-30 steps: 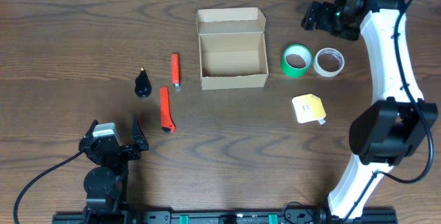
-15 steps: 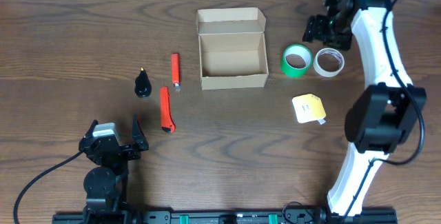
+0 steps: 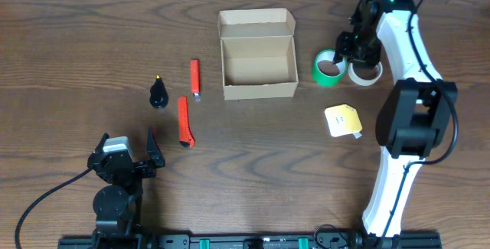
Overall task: Pack container
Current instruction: 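Reach right gripper to the green tape roll and grasp it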
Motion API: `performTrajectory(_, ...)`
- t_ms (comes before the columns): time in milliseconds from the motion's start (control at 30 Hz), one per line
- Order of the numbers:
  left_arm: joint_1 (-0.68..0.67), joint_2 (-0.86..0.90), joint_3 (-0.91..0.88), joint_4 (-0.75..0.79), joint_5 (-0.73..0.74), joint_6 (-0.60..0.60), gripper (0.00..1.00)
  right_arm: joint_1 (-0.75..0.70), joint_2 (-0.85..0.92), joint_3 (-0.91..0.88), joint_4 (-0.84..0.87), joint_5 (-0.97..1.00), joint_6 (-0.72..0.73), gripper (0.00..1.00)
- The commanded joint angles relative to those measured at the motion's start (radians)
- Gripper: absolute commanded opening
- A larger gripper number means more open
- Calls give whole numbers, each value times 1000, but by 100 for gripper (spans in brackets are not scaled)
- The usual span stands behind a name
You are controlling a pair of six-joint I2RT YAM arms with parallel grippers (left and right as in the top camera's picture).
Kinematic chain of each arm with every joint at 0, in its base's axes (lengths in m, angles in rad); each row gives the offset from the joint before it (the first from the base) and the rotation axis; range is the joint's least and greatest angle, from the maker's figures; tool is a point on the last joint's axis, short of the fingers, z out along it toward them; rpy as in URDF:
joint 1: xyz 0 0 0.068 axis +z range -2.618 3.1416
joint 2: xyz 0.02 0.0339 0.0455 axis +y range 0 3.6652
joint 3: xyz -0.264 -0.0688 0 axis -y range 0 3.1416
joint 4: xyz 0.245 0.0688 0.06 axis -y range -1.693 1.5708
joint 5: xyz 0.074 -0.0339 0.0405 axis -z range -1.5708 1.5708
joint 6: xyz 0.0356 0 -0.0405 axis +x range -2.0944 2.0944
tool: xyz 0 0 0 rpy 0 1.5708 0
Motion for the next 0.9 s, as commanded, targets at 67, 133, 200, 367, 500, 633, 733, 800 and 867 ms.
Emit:
performTrajectory(67,-2,-8,-18,-38,-10,0,96,32,45,16,-5,24,25,55)
performTrajectory(133,-2,-8,-18,-38,-10,0,95,40,53,16,-2,25,25,56)
performTrajectory(200,-2,-8,-18,-38,-10,0,96,43,53,16,0,36,26,56)
performTrajectory(367,-2,-8,-18,-37,-10,0,95,45,53,16,1,70,37,55)
performTrajectory(500,-2,-8,-18,-38,-10,0,95,44,53,16,8,76,36,34)
performTrajectory(633,-2,-8,-18,-37,-10,0,95,44,53,16,14,76,36,13)
performTrajectory(733,-2,-8,-18,-37,-10,0,95,44,53,16,16,76,36,1)
performTrajectory(800,-2,-8,-18,-37,-10,0,95,44,53,16,18,76,36,1)
performTrajectory(867,-2,-8,-18,-38,-10,0,96,43,53,16,19,76,36,1)
